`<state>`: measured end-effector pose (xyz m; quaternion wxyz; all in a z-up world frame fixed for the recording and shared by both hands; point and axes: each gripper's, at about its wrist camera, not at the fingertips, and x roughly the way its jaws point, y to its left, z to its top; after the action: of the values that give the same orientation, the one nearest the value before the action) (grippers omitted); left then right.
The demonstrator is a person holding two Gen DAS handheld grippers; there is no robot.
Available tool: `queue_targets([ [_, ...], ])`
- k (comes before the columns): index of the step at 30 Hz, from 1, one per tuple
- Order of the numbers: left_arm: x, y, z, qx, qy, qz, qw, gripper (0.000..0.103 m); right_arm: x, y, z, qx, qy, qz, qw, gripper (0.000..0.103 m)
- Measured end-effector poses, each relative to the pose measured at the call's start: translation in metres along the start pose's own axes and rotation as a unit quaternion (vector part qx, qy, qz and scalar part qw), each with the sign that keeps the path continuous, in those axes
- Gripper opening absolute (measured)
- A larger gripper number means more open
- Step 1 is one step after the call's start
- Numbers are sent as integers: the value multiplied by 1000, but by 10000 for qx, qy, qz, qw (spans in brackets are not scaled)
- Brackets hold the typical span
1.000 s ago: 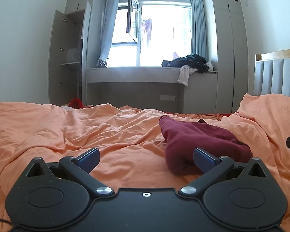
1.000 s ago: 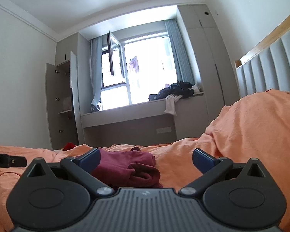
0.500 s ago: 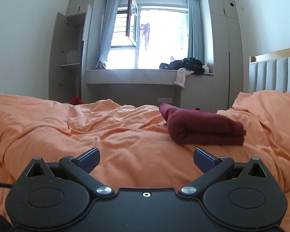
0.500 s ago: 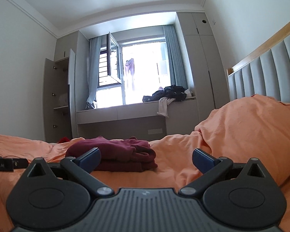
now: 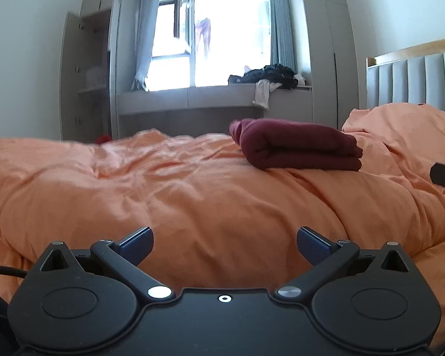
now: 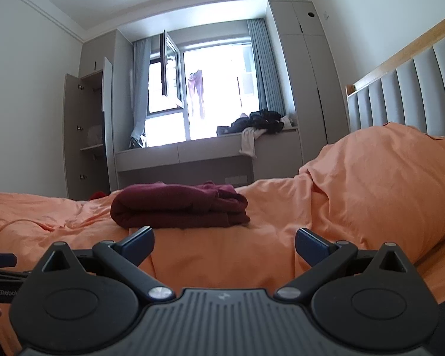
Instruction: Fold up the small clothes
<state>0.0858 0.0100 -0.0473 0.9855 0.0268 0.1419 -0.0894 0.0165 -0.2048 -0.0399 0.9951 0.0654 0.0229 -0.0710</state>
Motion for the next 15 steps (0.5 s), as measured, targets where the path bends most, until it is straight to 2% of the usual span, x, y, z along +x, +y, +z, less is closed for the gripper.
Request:
queue_targets([
  [7, 13, 23, -4, -762, 423, -10, 9962, 103, 3, 4, -6, -139, 150, 6, 9998, 103],
  [15, 16, 26, -5, -724, 407, 194, 9964, 103, 7, 10, -10, -347, 304, 40, 9989, 103],
])
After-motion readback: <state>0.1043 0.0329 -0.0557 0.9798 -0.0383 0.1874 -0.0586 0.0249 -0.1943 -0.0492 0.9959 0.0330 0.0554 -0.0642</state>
